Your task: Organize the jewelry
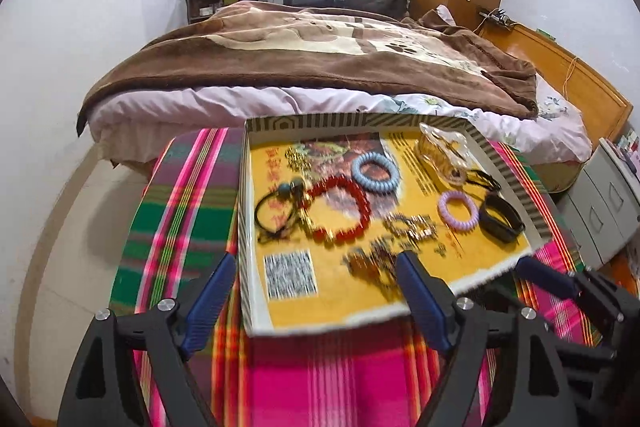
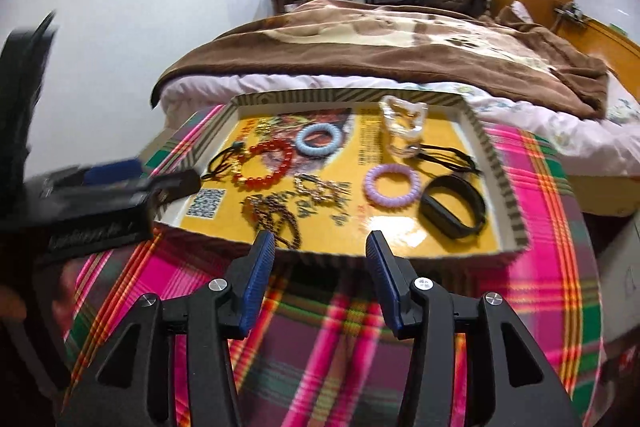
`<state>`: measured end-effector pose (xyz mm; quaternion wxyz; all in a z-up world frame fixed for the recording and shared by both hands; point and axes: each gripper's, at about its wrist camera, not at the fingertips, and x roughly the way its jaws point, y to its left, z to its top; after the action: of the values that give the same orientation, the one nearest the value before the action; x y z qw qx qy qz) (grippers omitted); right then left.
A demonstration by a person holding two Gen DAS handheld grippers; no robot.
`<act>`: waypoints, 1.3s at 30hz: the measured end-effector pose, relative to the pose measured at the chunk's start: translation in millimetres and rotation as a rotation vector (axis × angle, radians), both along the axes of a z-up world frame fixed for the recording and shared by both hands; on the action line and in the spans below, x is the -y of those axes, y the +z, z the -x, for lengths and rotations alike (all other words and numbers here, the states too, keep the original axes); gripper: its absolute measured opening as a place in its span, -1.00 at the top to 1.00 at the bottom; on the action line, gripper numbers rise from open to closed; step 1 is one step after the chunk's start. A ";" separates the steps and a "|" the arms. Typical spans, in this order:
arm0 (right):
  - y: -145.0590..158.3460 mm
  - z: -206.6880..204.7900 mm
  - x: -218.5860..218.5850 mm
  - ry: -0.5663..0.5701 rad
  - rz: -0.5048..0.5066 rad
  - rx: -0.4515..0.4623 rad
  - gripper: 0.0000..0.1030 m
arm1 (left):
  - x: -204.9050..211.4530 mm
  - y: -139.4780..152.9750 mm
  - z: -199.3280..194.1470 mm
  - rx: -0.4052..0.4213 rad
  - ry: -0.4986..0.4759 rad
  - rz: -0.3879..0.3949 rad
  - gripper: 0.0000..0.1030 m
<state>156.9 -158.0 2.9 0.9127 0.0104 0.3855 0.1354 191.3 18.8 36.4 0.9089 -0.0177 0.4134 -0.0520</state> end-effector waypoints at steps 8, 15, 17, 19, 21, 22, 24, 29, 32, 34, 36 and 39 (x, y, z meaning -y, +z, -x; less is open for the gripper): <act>4.2 20.5 19.8 -0.085 -0.006 0.003 0.03 | 17.0 -6.4 50.1 0.010 0.045 -0.028 -0.62; 5.5 35.5 25.3 -0.099 -0.007 0.012 0.03 | 29.4 -3.0 73.1 0.037 0.062 -0.057 -0.62; 5.3 38.9 25.2 -0.102 -0.006 0.011 0.03 | 30.5 -0.6 78.1 0.049 0.066 -0.059 -0.62; 4.3 41.0 25.6 -0.103 -0.004 0.008 0.03 | 31.8 0.5 80.7 0.049 0.072 -0.066 -0.62; 3.6 42.8 26.5 -0.105 -0.006 0.006 0.03 | 32.5 1.3 82.8 0.054 0.078 -0.076 -0.62; 3.2 43.9 27.0 -0.105 -0.009 0.005 0.03 | 32.5 1.2 84.1 0.055 0.078 -0.079 -0.62; 3.2 46.1 27.7 -0.107 -0.012 0.007 0.03 | 33.6 1.8 86.4 0.057 0.086 -0.088 -0.62; 3.4 48.5 28.5 -0.110 -0.015 0.008 0.03 | 35.9 0.6 88.6 0.052 0.106 -0.105 -0.62; 3.1 50.4 27.6 -0.107 -0.016 0.006 0.03 | 35.0 -0.9 89.3 0.044 0.110 -0.087 -0.62; 2.2 51.1 27.0 -0.105 -0.015 0.003 0.03 | 33.8 -3.2 88.5 0.031 0.117 -0.081 -0.62; 1.9 51.3 26.3 -0.105 -0.014 0.002 0.03 | 32.9 -5.2 88.6 0.023 0.116 -0.071 -0.62; 1.9 52.1 26.4 -0.106 -0.015 0.002 0.03 | 32.0 -5.8 89.7 0.026 0.116 -0.071 -0.62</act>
<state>104.8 -184.4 4.8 0.9189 0.0376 0.3824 0.0895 101.6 -13.2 30.6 0.9158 -0.0086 0.4013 0.0154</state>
